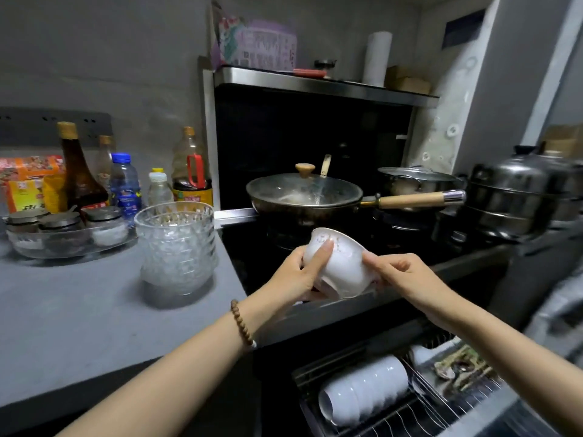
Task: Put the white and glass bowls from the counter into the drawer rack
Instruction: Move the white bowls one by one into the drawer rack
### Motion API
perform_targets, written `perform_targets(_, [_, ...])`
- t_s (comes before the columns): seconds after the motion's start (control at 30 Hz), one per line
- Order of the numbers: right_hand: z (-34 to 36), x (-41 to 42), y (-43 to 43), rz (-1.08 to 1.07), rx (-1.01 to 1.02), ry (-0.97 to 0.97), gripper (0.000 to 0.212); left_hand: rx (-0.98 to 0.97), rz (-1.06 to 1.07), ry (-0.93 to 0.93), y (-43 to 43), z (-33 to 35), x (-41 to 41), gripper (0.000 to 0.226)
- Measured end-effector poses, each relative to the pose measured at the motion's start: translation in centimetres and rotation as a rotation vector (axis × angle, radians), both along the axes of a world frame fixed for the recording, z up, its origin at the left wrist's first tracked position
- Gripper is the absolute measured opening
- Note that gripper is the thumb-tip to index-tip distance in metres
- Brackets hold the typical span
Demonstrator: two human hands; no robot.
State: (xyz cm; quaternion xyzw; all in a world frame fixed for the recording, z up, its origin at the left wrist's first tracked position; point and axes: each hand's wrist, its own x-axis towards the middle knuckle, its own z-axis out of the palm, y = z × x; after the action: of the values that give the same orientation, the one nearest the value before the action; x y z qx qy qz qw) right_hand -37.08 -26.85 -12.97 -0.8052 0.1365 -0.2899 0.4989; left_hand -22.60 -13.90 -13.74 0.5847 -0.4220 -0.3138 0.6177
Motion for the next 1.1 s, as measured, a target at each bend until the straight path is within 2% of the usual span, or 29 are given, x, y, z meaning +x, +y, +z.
perform_targets(0.07, [-1.7, -1.7, -0.8, -0.012, 0.057, 0.041, 0.043, 0.031, -0.069, 0.010, -1.3, -2.0, -1.5, 0.036])
perform_targets(0.17, [-4.5, -3.7, -2.2, -0.009, 0.081, 0.128, 0.037, 0.142, -0.111, 0.069, -2.8, -5.6, -3.0, 0.035])
perform_targets(0.27, [-7.9, -5.5, -3.4, 0.026, 0.146, 0.227, 0.048, 0.252, -0.158, 0.083, -3.8, -9.2, -3.6, 0.046])
perform_targets(0.43, [-13.5, -6.0, -4.4, 0.068, 0.207, 0.400, 0.020, 0.427, -0.194, 0.048, -4.4, -14.8, -3.5, 0.073])
perform_targets(0.6, [-18.6, -4.2, -5.3, 0.081, 0.381, 0.437, 0.014, 0.496, -0.094, 0.025, -5.7, -20.7, -1.7, 0.034])
perform_targets(0.63, [-19.5, -3.6, -5.5, 0.084, 0.409, 0.446, 0.011, 0.505, -0.076, 0.013, -6.0, -21.9, -1.3, 0.032])
perform_targets(0.8, [-23.3, -0.7, -6.5, 0.100, 0.513, 0.460, 0.008, 0.482, -0.052, -0.037, -6.4, -25.8, 0.4, 0.062])
perform_targets(1.0, [-27.1, 2.0, -7.9, 0.101, 0.592, 0.542, 0.008, 0.513, -0.066, -0.163, -6.5, -28.9, 2.2, 0.073])
perform_targets(1.1, [-28.4, 2.6, -8.4, 0.075, 0.604, 0.581, 0.019, 0.577, -0.111, -0.274, -6.9, -29.5, 3.0, 0.065])
